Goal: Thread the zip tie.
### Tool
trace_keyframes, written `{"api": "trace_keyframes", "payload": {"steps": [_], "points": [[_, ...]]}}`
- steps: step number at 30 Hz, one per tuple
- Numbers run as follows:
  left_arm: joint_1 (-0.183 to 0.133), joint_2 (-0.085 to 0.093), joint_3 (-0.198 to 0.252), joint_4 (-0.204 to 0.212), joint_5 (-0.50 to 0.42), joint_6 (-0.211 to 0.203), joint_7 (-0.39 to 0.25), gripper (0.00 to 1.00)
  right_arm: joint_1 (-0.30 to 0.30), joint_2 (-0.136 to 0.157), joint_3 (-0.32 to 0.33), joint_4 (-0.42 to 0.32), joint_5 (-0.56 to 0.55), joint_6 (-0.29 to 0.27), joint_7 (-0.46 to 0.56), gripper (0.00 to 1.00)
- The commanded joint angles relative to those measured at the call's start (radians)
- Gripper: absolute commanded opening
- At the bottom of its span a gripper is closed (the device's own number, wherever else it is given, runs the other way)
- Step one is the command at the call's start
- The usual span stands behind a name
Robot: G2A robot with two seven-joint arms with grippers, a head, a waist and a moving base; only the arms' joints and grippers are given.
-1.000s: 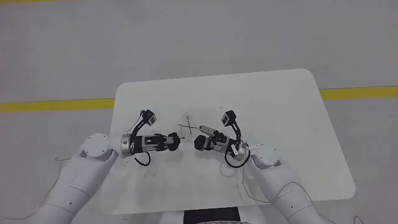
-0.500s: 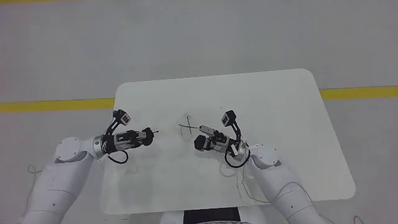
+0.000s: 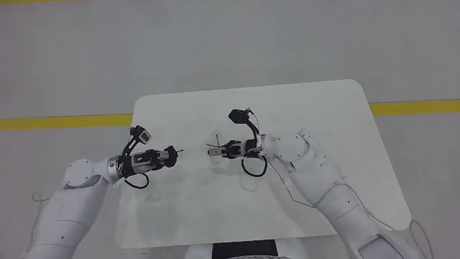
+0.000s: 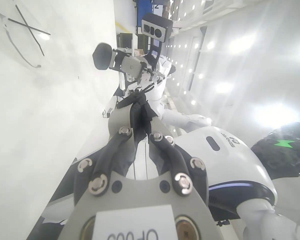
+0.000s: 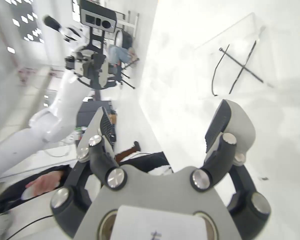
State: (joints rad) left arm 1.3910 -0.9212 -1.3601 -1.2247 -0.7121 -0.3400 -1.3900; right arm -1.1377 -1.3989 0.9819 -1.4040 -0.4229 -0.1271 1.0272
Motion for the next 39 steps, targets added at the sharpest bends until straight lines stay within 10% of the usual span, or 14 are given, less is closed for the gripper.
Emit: {"api": "trace_keyframes", "payload": {"steps": [1,10,28,39], "points": [[0.0,0.0,0.0,0.0,0.0,0.0,0.0,0.0,0.01,0.001,-0.012,-0.005,-0.039,-0.012,0.017,1.0],[0.0,0.0,0.0,0.0,0.0,0.0,0.0,0.0,0.016,0.001,-0.021,-0.013,-0.055,-0.008,0.007,1.0],[0.0,0.0,0.0,0.0,0.0,0.0,0.0,0.0,0.441,-0.129,-0.358,0.35,-0.097,0.044,0.141,1.0],[0.0,0.0,0.0,0.0,0.0,0.0,0.0,0.0,0.446,-0.134,-0.377,0.344,-0.129,0.055,0.144,1.0]]}}
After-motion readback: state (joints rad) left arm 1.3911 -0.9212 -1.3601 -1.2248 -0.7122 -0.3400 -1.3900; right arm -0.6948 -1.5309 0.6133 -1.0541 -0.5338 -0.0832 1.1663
